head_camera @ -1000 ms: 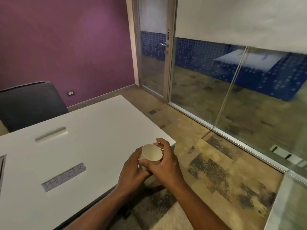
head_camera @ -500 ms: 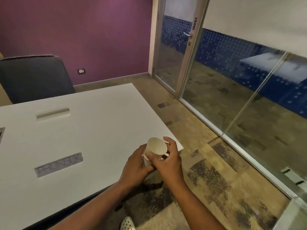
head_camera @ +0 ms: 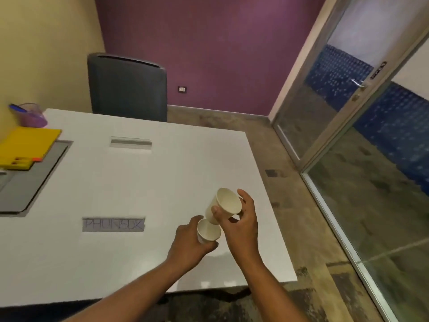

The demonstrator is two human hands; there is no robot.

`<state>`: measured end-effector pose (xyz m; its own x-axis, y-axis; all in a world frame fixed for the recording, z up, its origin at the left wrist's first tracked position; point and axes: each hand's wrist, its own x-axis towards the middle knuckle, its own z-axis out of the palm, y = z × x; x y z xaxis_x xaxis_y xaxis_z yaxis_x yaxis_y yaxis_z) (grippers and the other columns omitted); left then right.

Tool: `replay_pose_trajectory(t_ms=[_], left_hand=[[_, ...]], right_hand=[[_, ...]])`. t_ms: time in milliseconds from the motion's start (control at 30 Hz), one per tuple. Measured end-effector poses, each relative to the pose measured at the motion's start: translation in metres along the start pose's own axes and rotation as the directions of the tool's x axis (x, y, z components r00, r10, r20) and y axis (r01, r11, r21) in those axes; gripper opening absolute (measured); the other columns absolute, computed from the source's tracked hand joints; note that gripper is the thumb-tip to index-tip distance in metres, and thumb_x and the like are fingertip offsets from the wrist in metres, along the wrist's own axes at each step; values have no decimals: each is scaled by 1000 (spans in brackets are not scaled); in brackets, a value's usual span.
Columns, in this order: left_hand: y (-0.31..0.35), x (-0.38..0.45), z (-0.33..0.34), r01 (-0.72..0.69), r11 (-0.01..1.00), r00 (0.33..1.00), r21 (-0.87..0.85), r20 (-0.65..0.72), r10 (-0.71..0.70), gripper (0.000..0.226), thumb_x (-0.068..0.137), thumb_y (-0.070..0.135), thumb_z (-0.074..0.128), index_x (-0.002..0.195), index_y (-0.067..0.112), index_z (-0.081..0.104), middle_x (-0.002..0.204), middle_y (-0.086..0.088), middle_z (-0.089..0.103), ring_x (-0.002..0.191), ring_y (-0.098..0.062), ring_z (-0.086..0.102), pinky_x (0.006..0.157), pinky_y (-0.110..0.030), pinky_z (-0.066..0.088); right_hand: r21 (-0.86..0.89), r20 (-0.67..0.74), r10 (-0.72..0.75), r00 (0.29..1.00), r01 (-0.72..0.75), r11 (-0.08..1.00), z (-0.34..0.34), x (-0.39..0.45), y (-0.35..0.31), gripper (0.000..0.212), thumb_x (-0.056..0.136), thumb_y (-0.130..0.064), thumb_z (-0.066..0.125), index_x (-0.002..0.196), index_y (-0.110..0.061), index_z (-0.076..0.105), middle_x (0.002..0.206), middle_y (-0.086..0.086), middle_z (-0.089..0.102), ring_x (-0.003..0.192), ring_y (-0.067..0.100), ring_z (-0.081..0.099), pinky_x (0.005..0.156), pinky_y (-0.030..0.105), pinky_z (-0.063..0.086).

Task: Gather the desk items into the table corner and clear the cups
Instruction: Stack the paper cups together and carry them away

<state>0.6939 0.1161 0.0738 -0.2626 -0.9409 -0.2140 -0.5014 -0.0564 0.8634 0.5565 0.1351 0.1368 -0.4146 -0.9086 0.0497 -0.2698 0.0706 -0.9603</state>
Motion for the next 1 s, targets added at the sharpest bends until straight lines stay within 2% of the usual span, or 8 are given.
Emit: replay_pose_trajectory(t_ms=[100, 233, 333, 433, 500, 600, 867, 1000], left_hand=[[-22, 7, -21, 136, 991, 987, -4, -88, -136, 74, 70, 45, 87, 133, 30, 52, 118, 6, 70, 103, -15, 67, 79, -30, 57], [-49, -1, -36, 286, 954, 940, -91, -166, -298, 67, 74, 34, 87, 128, 33, 47, 115, 10, 67, 102, -14, 64, 70, -24, 47], [-61, -9, -43, 349, 927, 896, -135, -240, -373, 62, 75, 29, 85, 125, 34, 47, 112, 12, 65, 102, -11, 63, 75, -27, 50], [-65, -15, -46, 401, 897, 834, -185, -330, -441, 62, 73, 31, 83, 124, 36, 48, 111, 14, 65, 102, -8, 63, 84, -34, 55], [-63, -14, -46, 423, 879, 788, -223, -388, -477, 63, 71, 35, 83, 123, 40, 48, 111, 17, 65, 102, -7, 63, 86, -39, 58], [-60, -7, -40, 432, 865, 737, -257, -453, -502, 64, 73, 35, 86, 124, 44, 49, 114, 19, 66, 104, -4, 64, 89, -41, 59], [-52, 21, -18, 444, 836, 633, -322, -548, -547, 67, 75, 35, 87, 130, 43, 50, 121, 24, 64, 114, 3, 59, 95, -38, 55], [-50, 24, -8, 468, 819, 604, -332, -556, -571, 63, 77, 35, 87, 129, 42, 51, 120, 23, 64, 112, 5, 59, 95, -37, 55]], right_hand=[[-1, 133, -18, 991, 18, 1000, 31, 25, 4, 75, 80, -30, 90, 140, -42, 47, 132, -29, 55, 116, -12, 57, 87, 14, 55], [-24, 344, -5, 939, 14, 1000, 71, 59, 21, 73, 81, -32, 89, 140, -39, 48, 129, -27, 57, 113, -16, 56, 91, 18, 54], [-84, 497, 21, 868, 24, 996, 103, 79, 45, 77, 80, -33, 89, 143, -36, 47, 128, -28, 57, 109, -18, 56, 92, 21, 53], [-166, 610, 43, 791, 75, 983, 133, 96, 75, 80, 78, -35, 90, 145, -34, 47, 134, -19, 60, 115, -1, 61, 99, 27, 53], [-198, 657, 51, 752, 106, 975, 150, 111, 97, 80, 76, -32, 90, 144, -30, 48, 136, -13, 61, 120, 11, 61, 101, 30, 51], [-222, 725, 66, 685, 142, 965, 170, 135, 127, 79, 73, -26, 91, 141, -28, 50, 131, -9, 63, 119, 17, 62, 100, 34, 51], [-222, 822, 77, 564, 193, 956, 209, 165, 167, 79, 73, -24, 90, 141, -25, 50, 133, -10, 60, 117, 16, 59, 93, 24, 42], [-210, 840, 71, 539, 202, 956, 218, 167, 175, 80, 74, -27, 90, 143, -25, 49, 139, -7, 61, 119, 15, 59, 95, 24, 43]])
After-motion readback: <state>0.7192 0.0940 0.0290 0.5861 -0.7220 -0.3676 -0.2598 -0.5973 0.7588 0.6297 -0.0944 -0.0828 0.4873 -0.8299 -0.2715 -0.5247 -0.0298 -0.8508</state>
